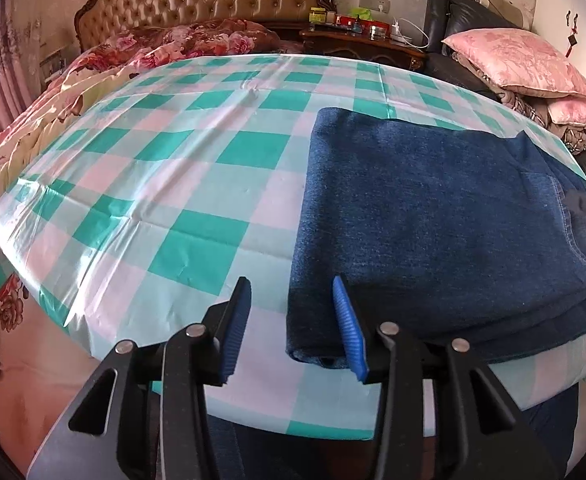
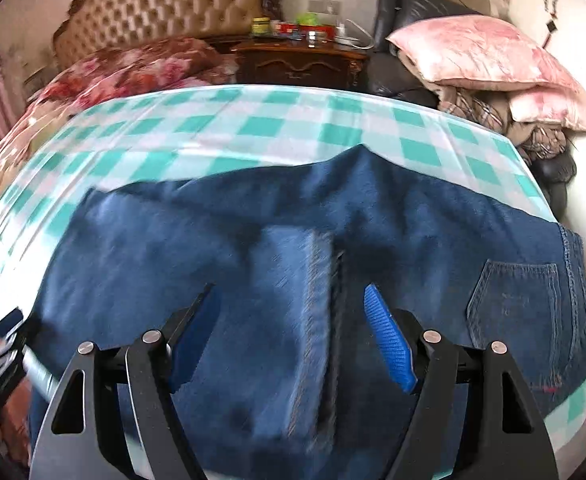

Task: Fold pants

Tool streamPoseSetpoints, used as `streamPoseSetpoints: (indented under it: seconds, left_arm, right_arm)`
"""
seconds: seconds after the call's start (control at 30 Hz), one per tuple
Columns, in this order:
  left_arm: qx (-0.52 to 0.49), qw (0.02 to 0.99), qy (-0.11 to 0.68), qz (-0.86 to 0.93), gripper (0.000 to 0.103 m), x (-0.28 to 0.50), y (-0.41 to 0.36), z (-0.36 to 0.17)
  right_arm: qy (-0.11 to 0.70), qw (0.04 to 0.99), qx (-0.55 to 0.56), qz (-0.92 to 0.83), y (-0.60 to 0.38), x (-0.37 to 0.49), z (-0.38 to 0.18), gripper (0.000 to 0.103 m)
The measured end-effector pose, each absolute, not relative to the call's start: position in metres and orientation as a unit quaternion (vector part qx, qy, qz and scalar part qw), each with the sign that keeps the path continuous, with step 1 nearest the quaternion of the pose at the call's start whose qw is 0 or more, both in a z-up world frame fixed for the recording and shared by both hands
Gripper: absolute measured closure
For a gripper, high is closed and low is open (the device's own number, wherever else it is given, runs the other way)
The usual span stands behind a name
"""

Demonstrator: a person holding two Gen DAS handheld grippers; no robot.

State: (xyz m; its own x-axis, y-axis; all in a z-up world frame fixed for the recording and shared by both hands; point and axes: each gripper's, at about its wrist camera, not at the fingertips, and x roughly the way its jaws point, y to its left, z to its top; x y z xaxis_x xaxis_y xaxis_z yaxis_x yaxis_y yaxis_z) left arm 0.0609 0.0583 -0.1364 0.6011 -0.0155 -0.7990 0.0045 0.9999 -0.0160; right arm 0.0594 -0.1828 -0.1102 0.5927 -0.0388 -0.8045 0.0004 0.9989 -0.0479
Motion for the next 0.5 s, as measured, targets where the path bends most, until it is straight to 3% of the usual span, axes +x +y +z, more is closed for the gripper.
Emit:
streamPoseSetpoints:
  seconds: [0.23,0.5]
  left_arm:
    - [-0.001,0.913,0.408,-0.009,0.06,0.052,0.052,-0.113]
    - [-0.009,0.911,0.412,-0.012,0.061,0.051,0.054,-0.117]
  right_arm:
    - [0.495,0.868,-0.032,-0.012,-0.176,0.05,-0.147,0.032]
    - [0.489,0.872,-0.022,-0.008,-0.182,0.044,-0.153,0.031]
